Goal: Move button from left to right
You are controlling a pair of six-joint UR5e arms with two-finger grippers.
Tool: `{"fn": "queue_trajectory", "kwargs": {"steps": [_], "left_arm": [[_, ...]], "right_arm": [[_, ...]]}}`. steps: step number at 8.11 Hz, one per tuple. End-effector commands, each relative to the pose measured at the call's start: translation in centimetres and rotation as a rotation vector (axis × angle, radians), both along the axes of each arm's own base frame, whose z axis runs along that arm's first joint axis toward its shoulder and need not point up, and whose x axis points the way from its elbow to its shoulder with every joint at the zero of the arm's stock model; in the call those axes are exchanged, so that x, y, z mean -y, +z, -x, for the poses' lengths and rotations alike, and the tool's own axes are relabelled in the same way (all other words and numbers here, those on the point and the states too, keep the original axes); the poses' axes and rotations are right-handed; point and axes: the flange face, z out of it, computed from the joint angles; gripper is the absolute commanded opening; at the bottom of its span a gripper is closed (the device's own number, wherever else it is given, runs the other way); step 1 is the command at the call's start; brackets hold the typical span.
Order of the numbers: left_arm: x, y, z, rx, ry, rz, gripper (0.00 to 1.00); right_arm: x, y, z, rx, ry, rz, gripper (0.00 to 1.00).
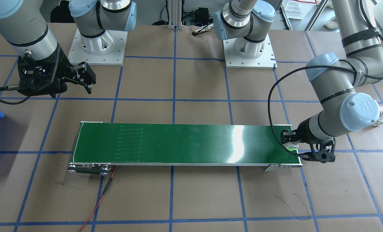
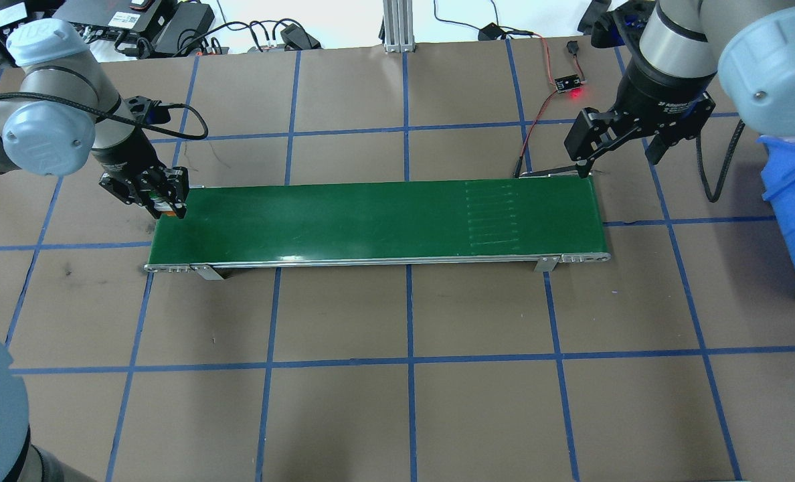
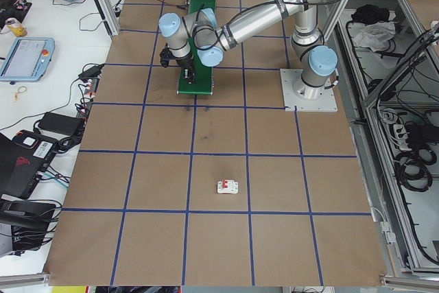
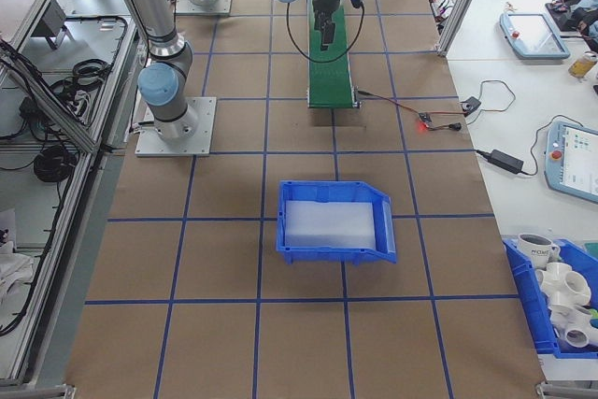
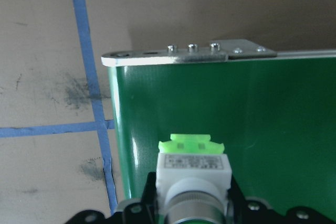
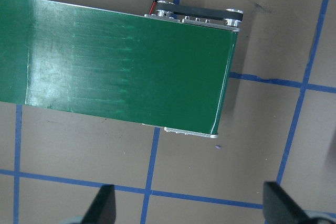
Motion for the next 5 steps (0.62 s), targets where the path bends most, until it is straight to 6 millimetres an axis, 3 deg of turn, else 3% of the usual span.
{"fn": "queue_trajectory", "kwargs": {"steps": [1, 2, 3, 4, 5], "left_arm": [[-0.1, -0.6, 0.4, -0.004, -0.027, -0.013, 0.21], [-0.1, -1.2, 0.4, -0.005, -0.018, -0.023, 0.21], [-0.2, -0.8, 0.5, -0.003, -0.019, -0.018, 0.65], [-0.4, -0.4, 0.8, -0.006, -0.022, -0.023, 1.00], [-0.3, -0.2, 1.0, -0.004, -0.022, -0.019, 1.00]], "right_arm": [[0.5, -0.4, 0.0, -0.004, -0.009, 0.010, 1.00], [0.6, -0.7, 0.0, -0.002, -0.009, 0.005, 1.00], [0.5, -1.0, 0.0, -0.002, -0.009, -0.001, 1.00], [0.5, -1.1, 0.0, -0.003, -0.009, -0.001, 1.00], [0.5, -1.0, 0.1, -0.011, -0.008, 0.003, 1.00]]}}
